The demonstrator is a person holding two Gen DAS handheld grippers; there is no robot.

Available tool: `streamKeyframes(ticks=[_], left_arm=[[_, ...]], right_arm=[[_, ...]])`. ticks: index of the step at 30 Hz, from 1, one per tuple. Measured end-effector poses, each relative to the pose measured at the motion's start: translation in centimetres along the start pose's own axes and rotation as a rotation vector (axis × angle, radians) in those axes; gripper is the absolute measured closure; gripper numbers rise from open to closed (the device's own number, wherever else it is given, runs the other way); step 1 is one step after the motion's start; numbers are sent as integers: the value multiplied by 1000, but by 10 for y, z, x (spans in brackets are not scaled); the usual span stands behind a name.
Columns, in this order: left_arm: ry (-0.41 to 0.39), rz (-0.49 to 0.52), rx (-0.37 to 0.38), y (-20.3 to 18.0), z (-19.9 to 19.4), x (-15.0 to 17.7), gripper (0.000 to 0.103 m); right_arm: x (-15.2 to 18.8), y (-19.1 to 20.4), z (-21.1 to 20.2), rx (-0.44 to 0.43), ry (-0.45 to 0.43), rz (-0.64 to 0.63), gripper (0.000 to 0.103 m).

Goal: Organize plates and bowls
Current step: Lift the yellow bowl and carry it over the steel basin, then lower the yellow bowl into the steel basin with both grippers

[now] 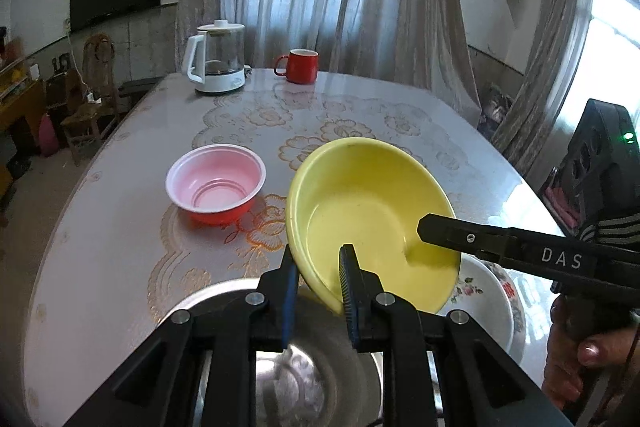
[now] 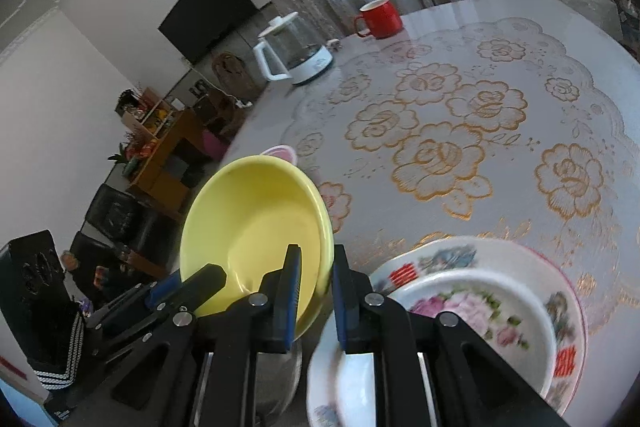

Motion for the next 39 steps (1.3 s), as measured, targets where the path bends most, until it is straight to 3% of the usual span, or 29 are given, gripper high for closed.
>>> streamKeyframes(ticks=[7, 23, 39], left_arm=[[-3, -60, 25, 17, -21, 21, 83], [31, -139, 8, 52, -39, 70, 83], [113, -155, -60, 75, -18, 103, 83]], right_arm=[[20, 23, -8, -23, 0, -29, 89], [69, 51, 8, -61, 77, -49, 88], [105, 56, 49, 60, 235, -116, 85]])
Point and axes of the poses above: each gripper's, at about its wrist camera, not at the fingertips, and z roughly the way its jaws point, y to its left, x to its underside, the point moved 6 cm from there along z, roughly the way its jaws point, and after that the axes turned 2 degrees about -x, right-handed, at the moved point
